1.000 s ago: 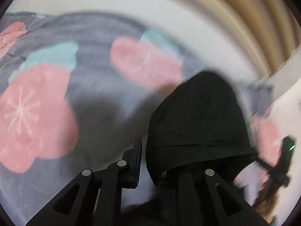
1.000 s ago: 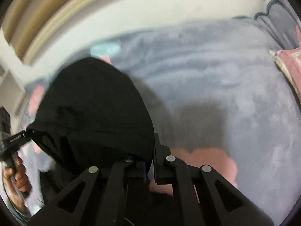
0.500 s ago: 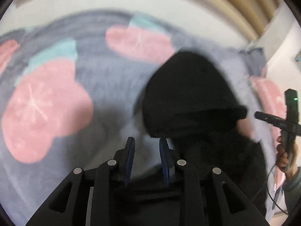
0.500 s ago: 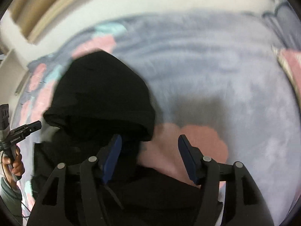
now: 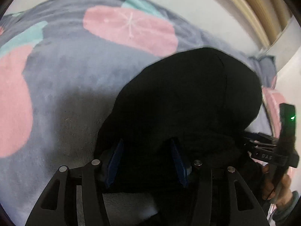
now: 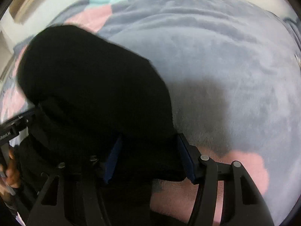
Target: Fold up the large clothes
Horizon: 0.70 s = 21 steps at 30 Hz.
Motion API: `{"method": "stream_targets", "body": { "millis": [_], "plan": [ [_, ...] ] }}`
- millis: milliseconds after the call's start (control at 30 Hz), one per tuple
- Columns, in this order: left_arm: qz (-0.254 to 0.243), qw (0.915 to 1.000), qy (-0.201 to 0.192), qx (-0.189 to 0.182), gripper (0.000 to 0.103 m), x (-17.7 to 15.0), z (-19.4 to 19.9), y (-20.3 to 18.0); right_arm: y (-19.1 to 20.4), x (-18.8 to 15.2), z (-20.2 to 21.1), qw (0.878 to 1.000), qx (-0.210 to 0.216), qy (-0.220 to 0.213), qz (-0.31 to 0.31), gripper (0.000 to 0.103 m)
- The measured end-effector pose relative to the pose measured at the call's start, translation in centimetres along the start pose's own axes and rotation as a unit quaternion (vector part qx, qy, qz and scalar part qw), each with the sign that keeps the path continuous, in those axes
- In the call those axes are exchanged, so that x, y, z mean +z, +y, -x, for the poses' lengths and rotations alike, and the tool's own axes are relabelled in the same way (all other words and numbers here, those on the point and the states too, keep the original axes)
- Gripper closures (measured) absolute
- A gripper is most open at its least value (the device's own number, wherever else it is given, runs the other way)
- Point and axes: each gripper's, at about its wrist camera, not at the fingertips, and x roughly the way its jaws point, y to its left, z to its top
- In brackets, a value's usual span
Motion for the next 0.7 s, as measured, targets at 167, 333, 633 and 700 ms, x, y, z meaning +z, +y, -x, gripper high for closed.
{"method": "stream_targets", "body": {
  "millis": [167,333,633,700],
  "plan": [
    [-0.027,0.9995,-0.013,0.001,0.05,0.5,2.8,-1.3,0.9,1.5,5.4,0.998,0.026,-0.041,0.026,0.037],
    [-0.035,0.9957,-0.078,-0.035,0.05,2.1,8.0,-2.9,4.5,6.1,11.2,0.988,0.082,-0.123,0.047,0.037],
    [0.046,0.9986,-0.016,0.02,0.05,2.9,-0.8,1.2,10.5,9.9,-4.8,0.995,-0.004,0.024,0.098,0.048],
    [0.046,0.9986,-0.026,0.011,0.049,2.4,-1.0,1.6,10.3,9.5,-5.6,0.995,-0.013,0.005,0.103,0.047]
  ]
}}
